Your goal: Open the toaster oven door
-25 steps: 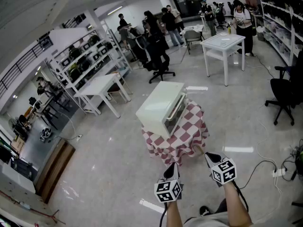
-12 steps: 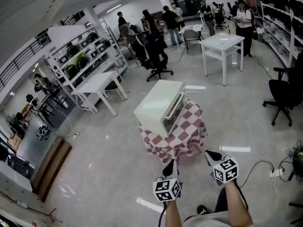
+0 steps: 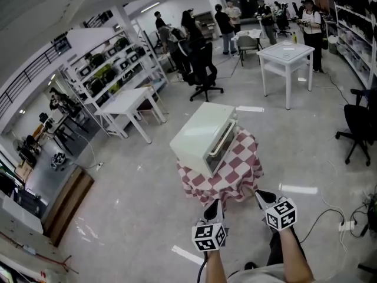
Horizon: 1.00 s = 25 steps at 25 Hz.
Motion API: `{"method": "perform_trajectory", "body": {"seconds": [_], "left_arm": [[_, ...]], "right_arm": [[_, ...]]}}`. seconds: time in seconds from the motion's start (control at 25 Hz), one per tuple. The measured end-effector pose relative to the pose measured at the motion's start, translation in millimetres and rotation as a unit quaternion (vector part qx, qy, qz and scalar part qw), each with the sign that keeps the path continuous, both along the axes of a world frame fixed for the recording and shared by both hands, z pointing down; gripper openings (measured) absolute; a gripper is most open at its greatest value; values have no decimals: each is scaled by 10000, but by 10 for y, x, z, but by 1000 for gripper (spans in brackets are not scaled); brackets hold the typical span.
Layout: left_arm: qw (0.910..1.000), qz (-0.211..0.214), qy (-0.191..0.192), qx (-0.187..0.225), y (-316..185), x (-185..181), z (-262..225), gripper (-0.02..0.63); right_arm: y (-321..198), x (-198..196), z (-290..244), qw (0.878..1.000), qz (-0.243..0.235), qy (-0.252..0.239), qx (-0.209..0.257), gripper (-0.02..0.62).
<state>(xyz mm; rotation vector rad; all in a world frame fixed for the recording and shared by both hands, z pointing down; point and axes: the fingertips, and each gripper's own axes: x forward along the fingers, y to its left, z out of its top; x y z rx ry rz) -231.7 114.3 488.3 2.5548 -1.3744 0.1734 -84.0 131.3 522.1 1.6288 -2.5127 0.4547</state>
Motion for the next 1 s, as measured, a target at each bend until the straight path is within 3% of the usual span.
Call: {"method": "perform_trajectory", "body": {"seconds": [0.36,0.6,0.8,1.0], "left_arm": [[9997,-17,-212,-144,-849,436,95,6],[9995,-7,-269,-166,-1429,743,12,6],[9992,-39,-323,-243,-1834,1018,68,6],[9989,-99,-358,-283,-2149,1277,15,6]], "right_arm": [[-903,435,25,9993,-93,-357,107,2],[-1400,659,44,9991,-383,-198,-27,2],[-1746,893,26,9962,-609,-624,-29,2],[-2027,1050,-3,9953,-955,-152,-29,2]]}}
